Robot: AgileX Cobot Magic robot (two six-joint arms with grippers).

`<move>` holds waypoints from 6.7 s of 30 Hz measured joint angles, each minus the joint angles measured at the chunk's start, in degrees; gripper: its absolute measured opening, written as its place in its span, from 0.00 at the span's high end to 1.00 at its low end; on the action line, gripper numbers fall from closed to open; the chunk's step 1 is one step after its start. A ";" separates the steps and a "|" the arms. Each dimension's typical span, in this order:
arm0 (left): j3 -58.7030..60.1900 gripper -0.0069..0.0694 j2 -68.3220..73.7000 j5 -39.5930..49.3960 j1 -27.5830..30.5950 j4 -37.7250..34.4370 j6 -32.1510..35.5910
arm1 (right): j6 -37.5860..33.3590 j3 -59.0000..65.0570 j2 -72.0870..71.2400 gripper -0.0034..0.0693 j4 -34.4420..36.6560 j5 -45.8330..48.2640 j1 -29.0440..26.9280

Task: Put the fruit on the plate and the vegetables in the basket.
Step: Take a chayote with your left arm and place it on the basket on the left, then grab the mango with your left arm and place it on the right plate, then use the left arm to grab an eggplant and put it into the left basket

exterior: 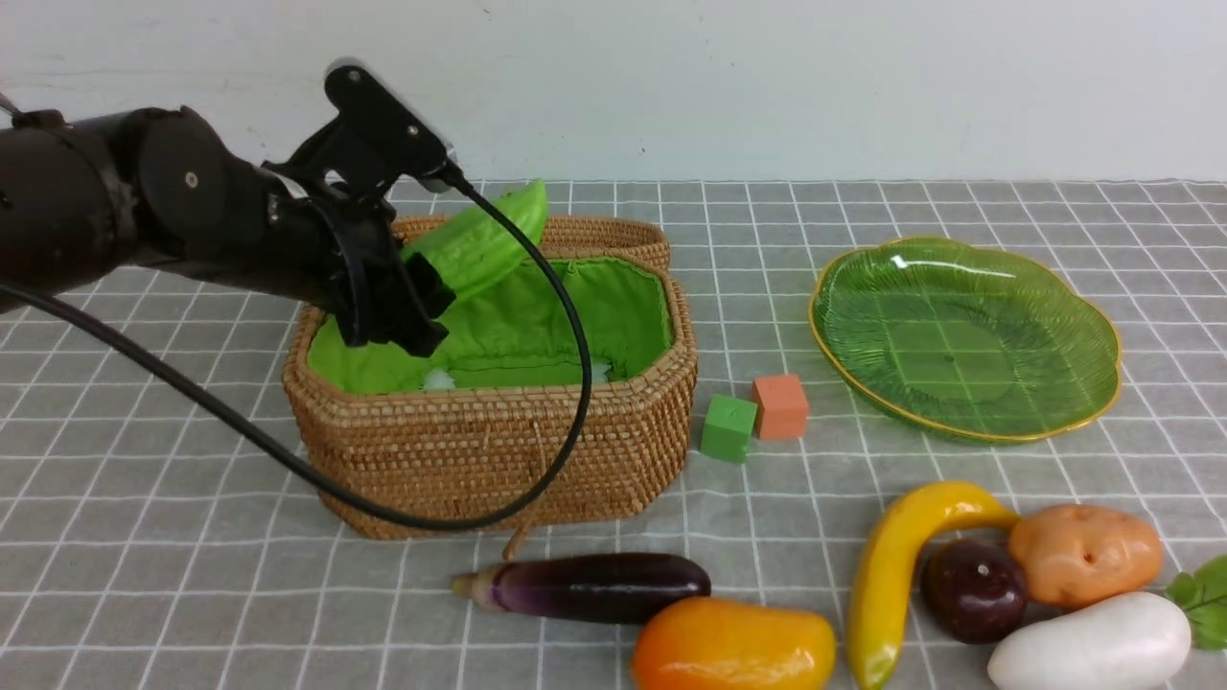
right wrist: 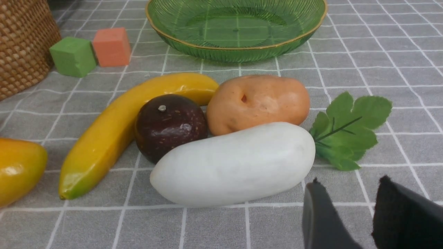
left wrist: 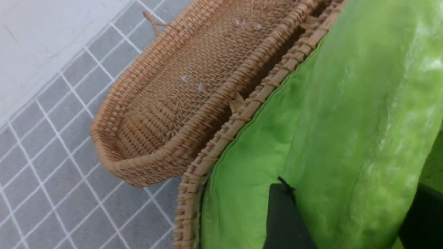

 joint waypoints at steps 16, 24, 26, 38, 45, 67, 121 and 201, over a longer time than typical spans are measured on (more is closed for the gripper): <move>0.00 0.06 -3.14 13.04 -1.33 -1.07 -0.42 | 0.00 0.00 0.00 0.62 0.00 -0.05 0.00; 0.00 0.15 -8.52 25.61 -15.31 -10.11 0.18 | 0.00 0.00 0.00 0.62 0.00 -0.05 0.00; 0.00 0.15 -7.75 24.44 -19.72 -10.38 0.96 | 0.00 0.00 0.00 0.62 0.00 -0.05 0.00; 0.00 0.09 -1.17 6.56 -34.09 2.72 1.36 | 0.00 0.00 0.00 0.62 0.00 -0.05 0.00; 0.00 0.08 2.86 11.88 -35.43 3.51 1.36 | 0.00 0.00 0.00 0.62 0.00 -0.05 0.00; -0.51 0.18 13.86 13.08 -35.43 2.87 1.31 | 0.00 0.00 0.00 0.62 0.00 -0.05 0.00; -54.67 0.12 51.87 -27.18 -31.37 -53.56 19.33 | 0.00 0.00 0.00 0.62 0.00 -0.05 0.00; 8.28 0.46 9.72 3.16 -21.82 14.21 -5.80 | 0.02 0.00 0.00 0.62 0.00 -0.05 0.00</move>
